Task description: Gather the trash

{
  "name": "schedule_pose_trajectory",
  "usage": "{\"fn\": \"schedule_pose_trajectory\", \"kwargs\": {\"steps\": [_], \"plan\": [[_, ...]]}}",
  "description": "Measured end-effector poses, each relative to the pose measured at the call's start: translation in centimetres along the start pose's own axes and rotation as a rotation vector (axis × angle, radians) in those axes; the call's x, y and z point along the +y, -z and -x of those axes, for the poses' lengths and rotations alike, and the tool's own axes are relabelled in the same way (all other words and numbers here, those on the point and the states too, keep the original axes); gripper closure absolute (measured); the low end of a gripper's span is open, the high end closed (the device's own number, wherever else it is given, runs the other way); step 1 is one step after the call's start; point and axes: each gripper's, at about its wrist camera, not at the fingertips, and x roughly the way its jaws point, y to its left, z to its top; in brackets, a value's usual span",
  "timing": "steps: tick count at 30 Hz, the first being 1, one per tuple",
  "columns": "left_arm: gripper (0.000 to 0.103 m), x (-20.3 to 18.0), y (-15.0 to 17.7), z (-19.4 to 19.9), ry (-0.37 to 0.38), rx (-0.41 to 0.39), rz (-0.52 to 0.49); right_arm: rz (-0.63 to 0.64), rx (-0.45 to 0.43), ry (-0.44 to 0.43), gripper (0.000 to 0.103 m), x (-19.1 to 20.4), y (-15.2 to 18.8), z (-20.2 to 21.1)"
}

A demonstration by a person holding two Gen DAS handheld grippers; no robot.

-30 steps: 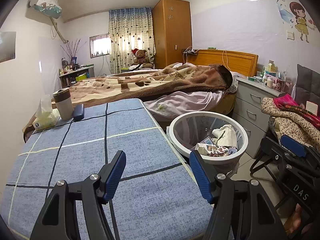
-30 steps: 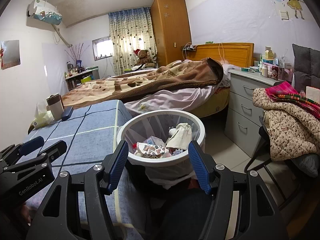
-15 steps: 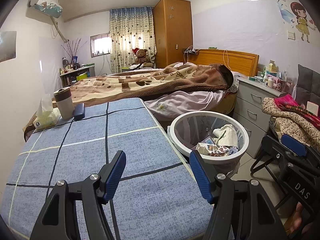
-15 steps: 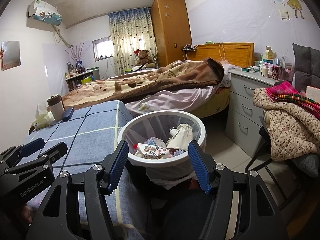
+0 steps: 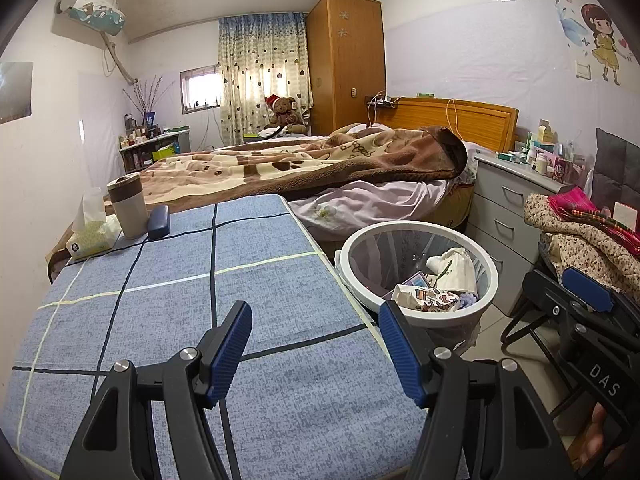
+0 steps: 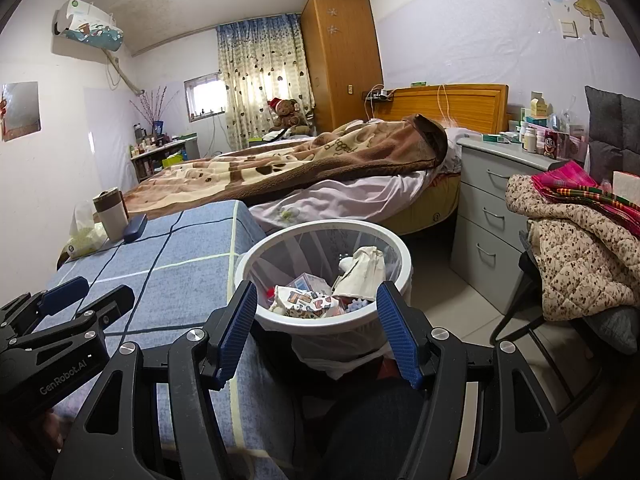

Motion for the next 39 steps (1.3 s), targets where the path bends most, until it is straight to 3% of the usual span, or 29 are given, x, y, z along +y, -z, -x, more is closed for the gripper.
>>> {"fn": "schedule_pose_trajectory", "kwargs": {"steps": [39], "plan": [[0.037, 0.08, 0.02, 0.01, -0.011, 0.011, 0.007, 0.004, 0.000, -0.011, 0.039, 0.33, -0.12, -0.19]]}}
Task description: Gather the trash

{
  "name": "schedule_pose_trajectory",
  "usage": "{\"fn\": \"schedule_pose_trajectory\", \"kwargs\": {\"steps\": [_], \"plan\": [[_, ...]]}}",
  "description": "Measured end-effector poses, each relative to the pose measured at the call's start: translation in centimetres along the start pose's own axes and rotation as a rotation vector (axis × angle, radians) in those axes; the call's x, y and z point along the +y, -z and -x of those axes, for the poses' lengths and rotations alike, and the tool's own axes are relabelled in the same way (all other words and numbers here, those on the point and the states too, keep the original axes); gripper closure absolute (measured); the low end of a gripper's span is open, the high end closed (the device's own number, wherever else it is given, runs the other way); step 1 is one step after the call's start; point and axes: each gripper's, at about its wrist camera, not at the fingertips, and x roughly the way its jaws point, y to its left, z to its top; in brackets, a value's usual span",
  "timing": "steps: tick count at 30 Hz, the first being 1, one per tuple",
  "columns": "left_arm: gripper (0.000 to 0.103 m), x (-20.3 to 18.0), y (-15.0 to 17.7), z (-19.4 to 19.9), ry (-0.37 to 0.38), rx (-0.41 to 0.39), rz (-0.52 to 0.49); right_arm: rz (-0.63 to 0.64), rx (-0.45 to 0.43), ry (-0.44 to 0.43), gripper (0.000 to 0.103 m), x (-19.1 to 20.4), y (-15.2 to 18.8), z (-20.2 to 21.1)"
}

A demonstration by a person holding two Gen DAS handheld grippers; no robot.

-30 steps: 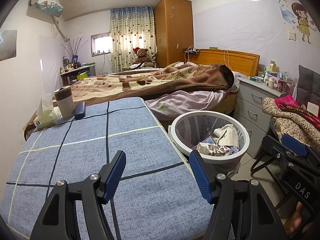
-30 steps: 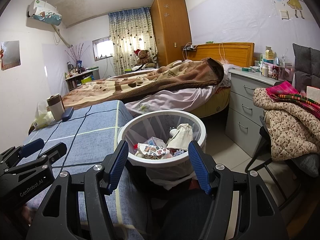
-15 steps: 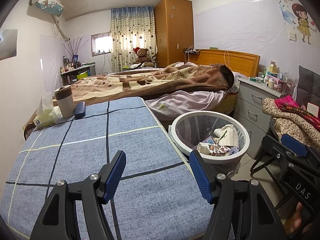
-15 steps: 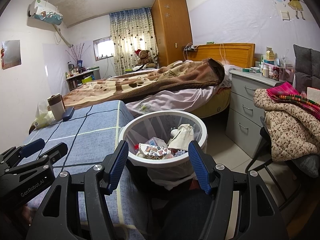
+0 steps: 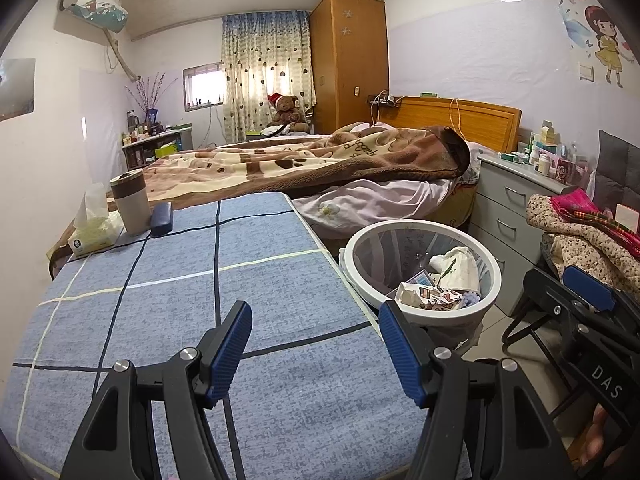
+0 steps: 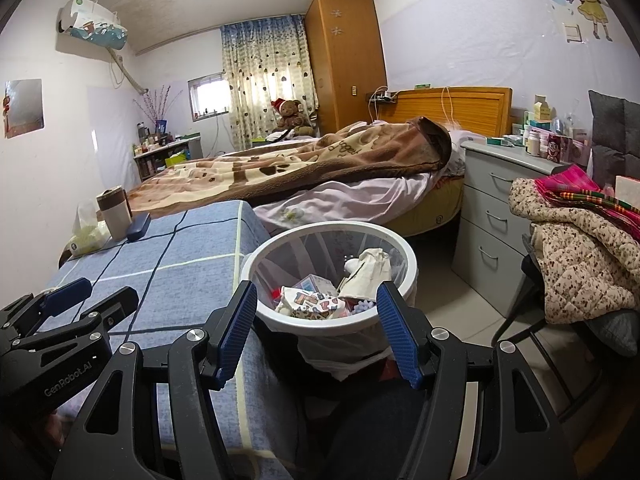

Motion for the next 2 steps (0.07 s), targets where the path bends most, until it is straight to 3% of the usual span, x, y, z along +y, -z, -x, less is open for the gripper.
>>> {"fn": "schedule_pose_trajectory", "kwargs": {"steps": [2], "plan": [[0.037, -0.05, -0.02, -0.08, 0.000, 0.001, 0.000, 0.000, 0.000, 0.000, 0.039, 0.01, 0.00, -0.01]]}}
